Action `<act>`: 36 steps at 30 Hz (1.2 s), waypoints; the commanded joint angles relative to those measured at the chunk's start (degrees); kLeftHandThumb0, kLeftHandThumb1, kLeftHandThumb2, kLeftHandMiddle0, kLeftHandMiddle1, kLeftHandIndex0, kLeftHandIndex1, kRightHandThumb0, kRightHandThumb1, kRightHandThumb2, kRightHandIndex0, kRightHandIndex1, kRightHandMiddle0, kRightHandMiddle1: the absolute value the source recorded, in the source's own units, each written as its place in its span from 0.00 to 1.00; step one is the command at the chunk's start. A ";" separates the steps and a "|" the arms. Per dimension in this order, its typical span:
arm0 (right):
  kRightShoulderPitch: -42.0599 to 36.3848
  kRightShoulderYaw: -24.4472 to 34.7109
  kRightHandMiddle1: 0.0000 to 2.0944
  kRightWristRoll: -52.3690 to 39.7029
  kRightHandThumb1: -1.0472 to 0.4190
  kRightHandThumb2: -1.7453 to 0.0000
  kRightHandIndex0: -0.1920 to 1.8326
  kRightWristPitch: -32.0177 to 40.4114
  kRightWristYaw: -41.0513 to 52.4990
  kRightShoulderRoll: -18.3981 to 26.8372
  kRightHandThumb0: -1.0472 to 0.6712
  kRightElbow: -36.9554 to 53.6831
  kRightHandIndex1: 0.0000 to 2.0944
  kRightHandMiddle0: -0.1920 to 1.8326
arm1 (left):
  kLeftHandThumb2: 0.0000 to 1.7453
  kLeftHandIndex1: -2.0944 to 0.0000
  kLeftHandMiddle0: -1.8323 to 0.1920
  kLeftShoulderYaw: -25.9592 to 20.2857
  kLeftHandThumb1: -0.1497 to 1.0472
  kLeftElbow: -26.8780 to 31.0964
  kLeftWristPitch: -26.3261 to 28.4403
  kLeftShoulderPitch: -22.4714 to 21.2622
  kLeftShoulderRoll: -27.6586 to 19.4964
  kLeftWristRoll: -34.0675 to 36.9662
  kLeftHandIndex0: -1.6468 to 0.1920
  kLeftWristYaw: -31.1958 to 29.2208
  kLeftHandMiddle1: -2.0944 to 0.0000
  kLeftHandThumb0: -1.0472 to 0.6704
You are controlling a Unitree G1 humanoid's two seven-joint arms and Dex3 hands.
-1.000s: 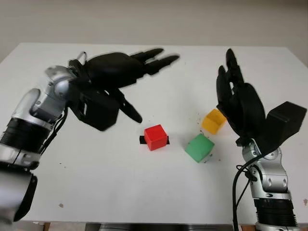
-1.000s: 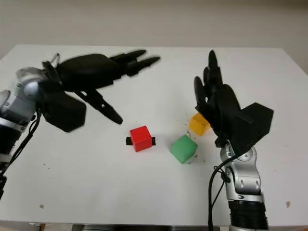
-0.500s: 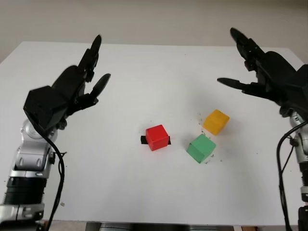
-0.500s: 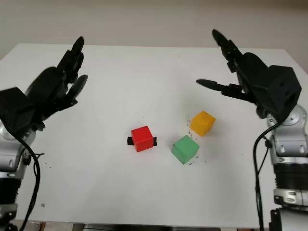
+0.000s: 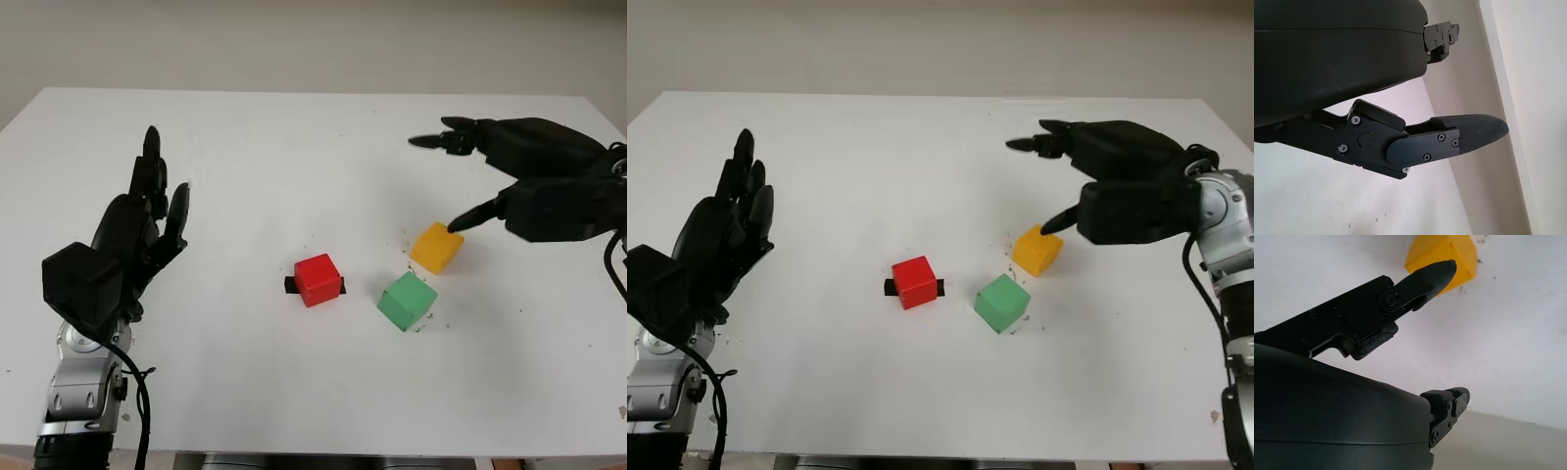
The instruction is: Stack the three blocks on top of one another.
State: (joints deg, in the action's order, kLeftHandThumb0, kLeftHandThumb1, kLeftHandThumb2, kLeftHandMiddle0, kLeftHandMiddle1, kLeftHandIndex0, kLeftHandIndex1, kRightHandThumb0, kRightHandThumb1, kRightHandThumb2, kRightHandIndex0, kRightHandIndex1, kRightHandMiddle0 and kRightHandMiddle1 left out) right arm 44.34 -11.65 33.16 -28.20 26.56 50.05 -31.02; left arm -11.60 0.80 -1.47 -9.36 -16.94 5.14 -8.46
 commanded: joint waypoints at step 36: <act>2.38 -11.65 0.05 18.65 0.12 0.96 0.13 -11.00 -20.31 2.06 0.28 -10.98 0.02 0.35 | 0.33 1.00 1.00 1.11 1.00 1.03 0.23 -0.36 -0.12 -3.93 1.00 1.70 0.99 0.16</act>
State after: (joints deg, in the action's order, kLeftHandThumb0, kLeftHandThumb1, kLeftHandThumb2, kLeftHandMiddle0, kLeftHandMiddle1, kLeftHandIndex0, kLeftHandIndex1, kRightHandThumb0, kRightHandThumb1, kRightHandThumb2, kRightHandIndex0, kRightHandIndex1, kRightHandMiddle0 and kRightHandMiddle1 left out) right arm 45.68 -22.98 51.79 -38.83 7.00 52.48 -41.31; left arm -10.96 0.80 -1.20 -9.50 -16.93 1.52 -6.73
